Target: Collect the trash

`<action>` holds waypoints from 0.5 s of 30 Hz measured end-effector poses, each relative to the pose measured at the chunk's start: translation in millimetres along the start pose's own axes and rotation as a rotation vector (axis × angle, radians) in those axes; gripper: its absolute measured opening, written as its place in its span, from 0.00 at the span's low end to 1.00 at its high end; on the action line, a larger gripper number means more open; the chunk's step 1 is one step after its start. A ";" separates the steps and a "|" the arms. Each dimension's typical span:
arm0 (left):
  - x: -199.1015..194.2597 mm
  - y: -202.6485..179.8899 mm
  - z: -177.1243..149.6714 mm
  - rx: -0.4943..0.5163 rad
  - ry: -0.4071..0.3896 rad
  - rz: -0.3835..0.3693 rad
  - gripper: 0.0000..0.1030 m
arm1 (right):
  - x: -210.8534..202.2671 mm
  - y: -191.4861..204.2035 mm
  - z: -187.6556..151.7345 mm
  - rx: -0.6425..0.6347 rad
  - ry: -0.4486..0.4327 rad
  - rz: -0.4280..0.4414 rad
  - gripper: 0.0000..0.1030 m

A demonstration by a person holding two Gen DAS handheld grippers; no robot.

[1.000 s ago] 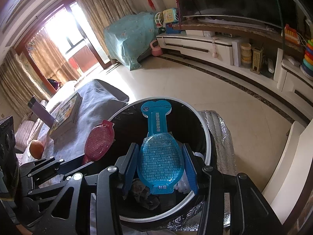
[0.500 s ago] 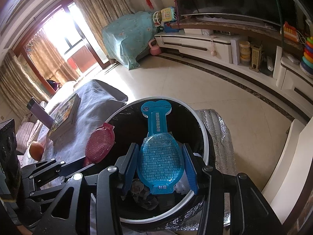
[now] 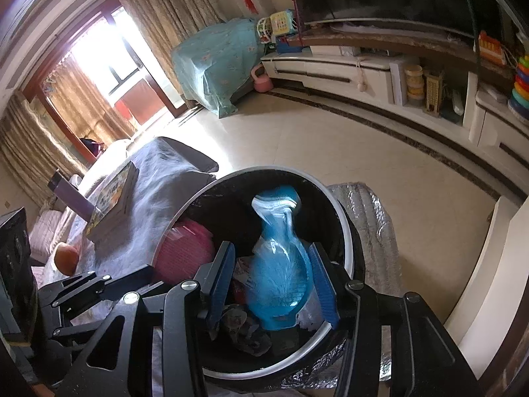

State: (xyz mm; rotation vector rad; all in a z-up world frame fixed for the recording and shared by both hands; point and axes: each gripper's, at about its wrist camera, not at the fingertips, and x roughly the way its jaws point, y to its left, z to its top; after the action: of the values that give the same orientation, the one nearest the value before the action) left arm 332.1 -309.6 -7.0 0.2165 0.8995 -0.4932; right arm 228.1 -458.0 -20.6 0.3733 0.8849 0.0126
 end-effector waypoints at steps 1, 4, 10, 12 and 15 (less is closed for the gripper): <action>-1.7 0.1 -0.9 -0.001 -0.006 0.005 0.51 | -1.3 -1.3 -0.1 0.005 -0.003 0.002 0.50; -8.1 0.5 -4.9 0.000 -0.022 0.010 0.52 | -5.5 -2.9 -1.5 0.020 -0.012 0.010 0.57; -23.1 3.2 -17.5 -0.021 -0.037 0.013 0.59 | -19.3 -1.9 -8.8 0.046 -0.035 0.038 0.70; -29.8 5.1 -22.0 -0.031 -0.046 0.010 0.59 | -24.8 -0.4 -12.6 0.051 -0.041 0.046 0.74; -41.5 5.7 -31.6 -0.046 -0.056 0.000 0.59 | -33.0 4.0 -19.3 0.058 -0.052 0.058 0.80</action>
State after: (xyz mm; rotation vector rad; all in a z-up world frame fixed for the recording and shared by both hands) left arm 291.4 -279.3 6.5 0.1598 0.8551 -0.4758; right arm 193.0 -453.6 -5.5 0.4517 0.8241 0.0306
